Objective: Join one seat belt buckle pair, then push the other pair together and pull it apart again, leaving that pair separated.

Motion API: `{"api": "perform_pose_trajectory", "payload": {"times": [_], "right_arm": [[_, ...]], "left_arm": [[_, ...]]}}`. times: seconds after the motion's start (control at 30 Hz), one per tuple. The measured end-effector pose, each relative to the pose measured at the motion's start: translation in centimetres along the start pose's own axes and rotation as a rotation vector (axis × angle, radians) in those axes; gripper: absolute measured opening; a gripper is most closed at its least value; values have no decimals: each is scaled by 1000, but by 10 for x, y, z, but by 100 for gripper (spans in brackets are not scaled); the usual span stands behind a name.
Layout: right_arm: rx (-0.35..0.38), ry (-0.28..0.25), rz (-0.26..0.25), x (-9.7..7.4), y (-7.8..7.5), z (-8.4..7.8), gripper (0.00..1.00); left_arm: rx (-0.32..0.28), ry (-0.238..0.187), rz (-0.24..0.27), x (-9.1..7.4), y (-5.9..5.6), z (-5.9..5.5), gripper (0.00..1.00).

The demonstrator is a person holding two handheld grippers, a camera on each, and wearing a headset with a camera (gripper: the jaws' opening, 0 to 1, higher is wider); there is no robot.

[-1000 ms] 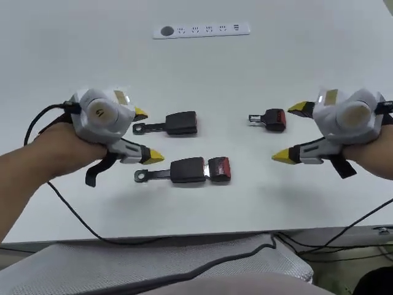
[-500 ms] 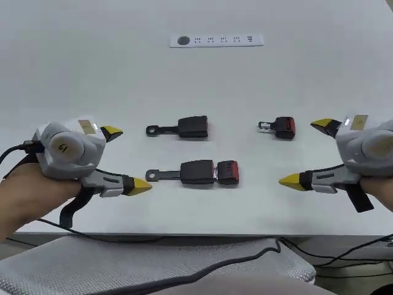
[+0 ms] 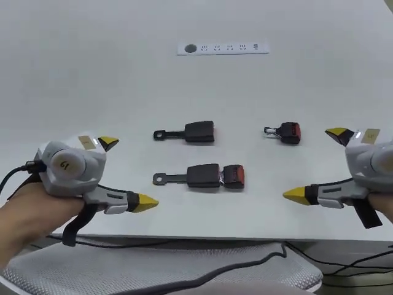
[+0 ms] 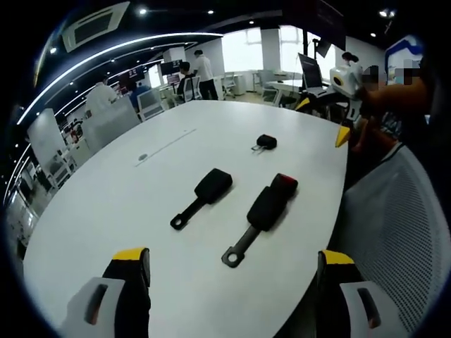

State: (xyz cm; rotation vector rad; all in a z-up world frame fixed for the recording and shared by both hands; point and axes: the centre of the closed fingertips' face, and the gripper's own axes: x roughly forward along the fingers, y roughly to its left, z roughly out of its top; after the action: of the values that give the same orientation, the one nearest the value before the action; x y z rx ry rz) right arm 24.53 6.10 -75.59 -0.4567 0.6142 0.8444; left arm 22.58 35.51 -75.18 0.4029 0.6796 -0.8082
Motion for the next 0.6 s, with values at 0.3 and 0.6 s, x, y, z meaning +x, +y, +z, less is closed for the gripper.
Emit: {"api": "perform_pose_trajectory", "payload": {"times": [0.3,0.6], "right_arm": [[62,1,-9,1,6,-3,100],[102,-18,-26,6,4,3,100]], "left_arm": [[-23,-19,-2,3,-4,2,100],[-44,-24,-8,8,-2,0,100]]}}
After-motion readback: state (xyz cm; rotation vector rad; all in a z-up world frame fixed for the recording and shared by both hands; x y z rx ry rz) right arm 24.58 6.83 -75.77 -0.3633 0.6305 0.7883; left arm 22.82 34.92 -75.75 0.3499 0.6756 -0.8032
